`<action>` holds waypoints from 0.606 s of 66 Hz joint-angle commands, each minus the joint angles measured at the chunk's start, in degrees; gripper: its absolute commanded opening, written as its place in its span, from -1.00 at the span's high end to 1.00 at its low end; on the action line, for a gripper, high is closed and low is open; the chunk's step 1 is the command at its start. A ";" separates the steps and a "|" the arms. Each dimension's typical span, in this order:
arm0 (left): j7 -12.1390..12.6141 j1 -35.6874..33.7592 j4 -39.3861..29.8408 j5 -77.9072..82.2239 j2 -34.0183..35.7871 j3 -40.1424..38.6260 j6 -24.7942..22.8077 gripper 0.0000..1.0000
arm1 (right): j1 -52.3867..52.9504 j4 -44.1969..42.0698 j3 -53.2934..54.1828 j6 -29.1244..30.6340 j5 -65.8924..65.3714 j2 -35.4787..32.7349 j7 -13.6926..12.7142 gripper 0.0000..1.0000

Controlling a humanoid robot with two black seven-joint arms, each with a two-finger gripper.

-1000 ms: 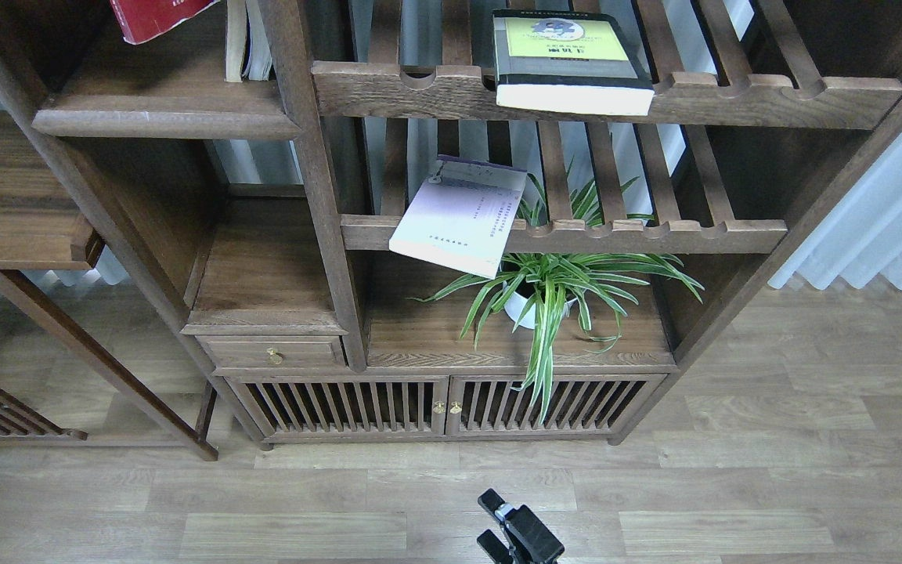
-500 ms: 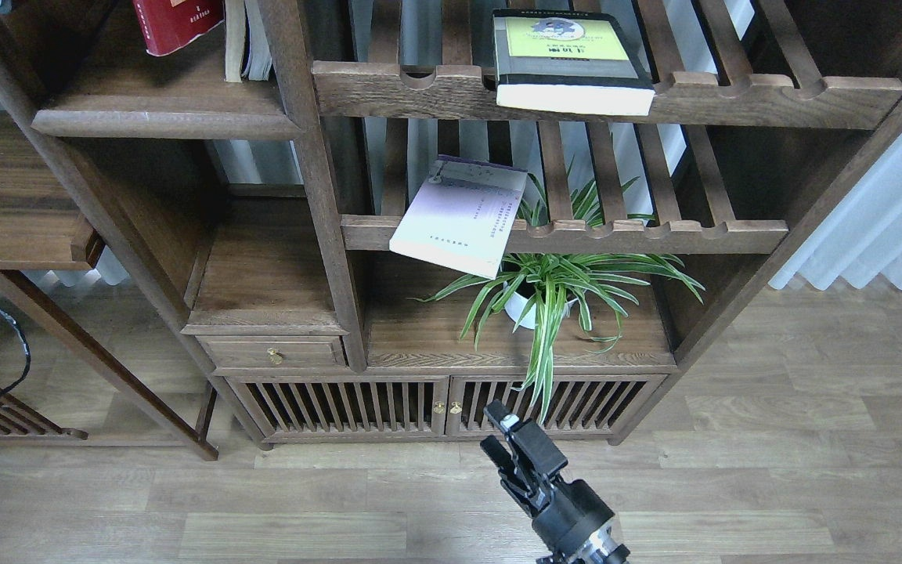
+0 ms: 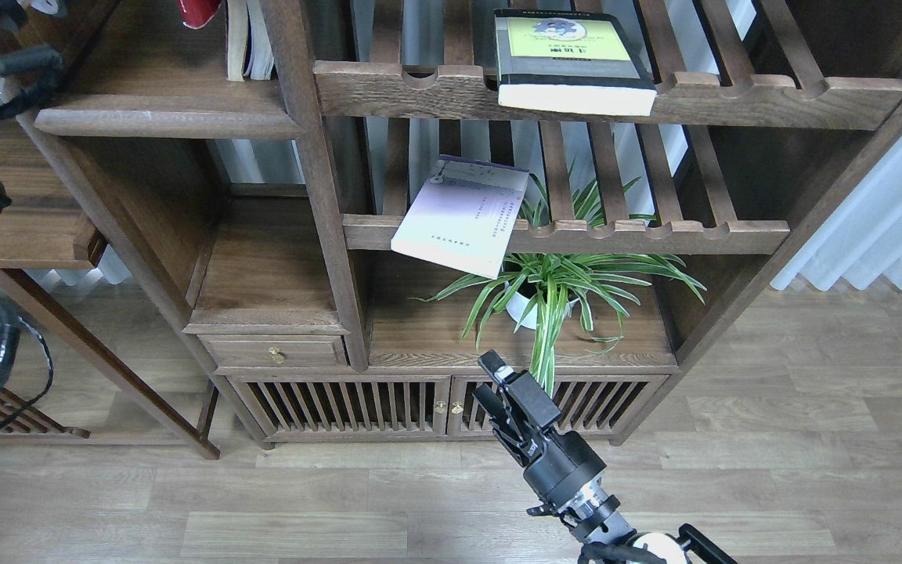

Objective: Organize books on shelf

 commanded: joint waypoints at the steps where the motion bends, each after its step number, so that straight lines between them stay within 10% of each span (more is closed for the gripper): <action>1: -0.33 0.43 0.89 -0.08 -1.98 1.40 0.00 0.78 | 0.96 -0.02 -0.54 0.00 -0.02 0.00 0.15 -1.00; 6: -0.33 0.43 1.33 -0.25 -2.43 1.66 0.00 0.46 | 0.96 -0.02 -0.63 0.00 -0.02 0.00 0.15 -1.00; 10: 0.20 1.13 1.07 -0.78 -2.60 2.63 0.00 -0.54 | 1.31 0.07 -0.72 0.00 -0.02 0.00 0.15 -1.00; 12: 0.28 1.40 0.63 -0.87 -2.60 3.07 0.00 -0.74 | 1.40 0.07 -0.72 0.00 -0.02 0.00 0.15 -1.00; 40: 4.68 11.15 -10.27 -19.41 8.56 3.42 0.00 -0.99 | 1.58 1.56 -0.81 0.00 -0.19 0.00 0.15 -1.00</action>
